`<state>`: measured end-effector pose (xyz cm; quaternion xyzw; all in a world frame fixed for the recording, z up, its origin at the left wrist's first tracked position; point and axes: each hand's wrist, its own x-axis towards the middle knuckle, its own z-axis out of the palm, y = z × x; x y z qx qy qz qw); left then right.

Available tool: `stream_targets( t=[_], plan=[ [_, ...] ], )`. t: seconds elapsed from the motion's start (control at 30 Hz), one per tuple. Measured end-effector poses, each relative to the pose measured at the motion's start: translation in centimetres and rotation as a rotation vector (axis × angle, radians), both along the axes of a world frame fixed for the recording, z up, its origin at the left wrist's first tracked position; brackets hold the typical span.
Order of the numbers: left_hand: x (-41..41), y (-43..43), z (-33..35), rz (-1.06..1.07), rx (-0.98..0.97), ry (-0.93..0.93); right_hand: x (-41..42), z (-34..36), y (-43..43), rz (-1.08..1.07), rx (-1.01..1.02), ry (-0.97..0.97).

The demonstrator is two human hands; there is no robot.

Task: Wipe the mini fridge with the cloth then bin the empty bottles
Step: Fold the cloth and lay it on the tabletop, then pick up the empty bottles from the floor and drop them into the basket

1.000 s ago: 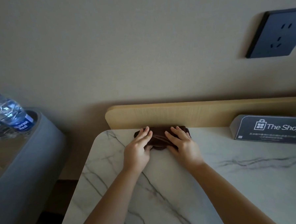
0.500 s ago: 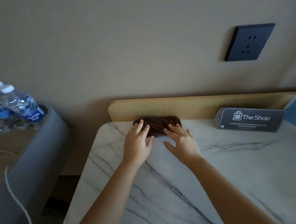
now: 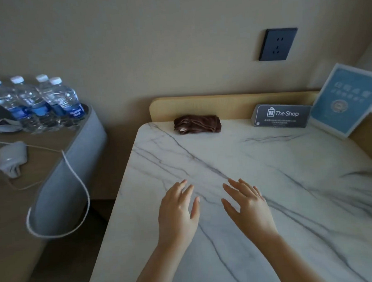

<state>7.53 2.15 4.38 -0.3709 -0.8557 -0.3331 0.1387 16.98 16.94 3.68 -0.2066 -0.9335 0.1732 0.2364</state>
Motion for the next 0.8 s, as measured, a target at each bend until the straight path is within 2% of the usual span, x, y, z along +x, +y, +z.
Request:
stream_targets(
  t=[0.43,0.6,0.8],
  plan=[
    [17.7,-19.4,-1.7,0.041,-0.021,-0.043,17.9,0.1,-16.9,-0.012,0.03,-0.053],
    [22.6,-23.2,-3.2,0.069,-0.063,-0.111,22.7,0.1,-20.2,-0.024,0.06,-0.024],
    [25.9,-24.8,-4.0,0.022,-0.095,-0.107,27.4,-0.7,-22.3,-0.071,-0.015,-0.08]
  ],
)
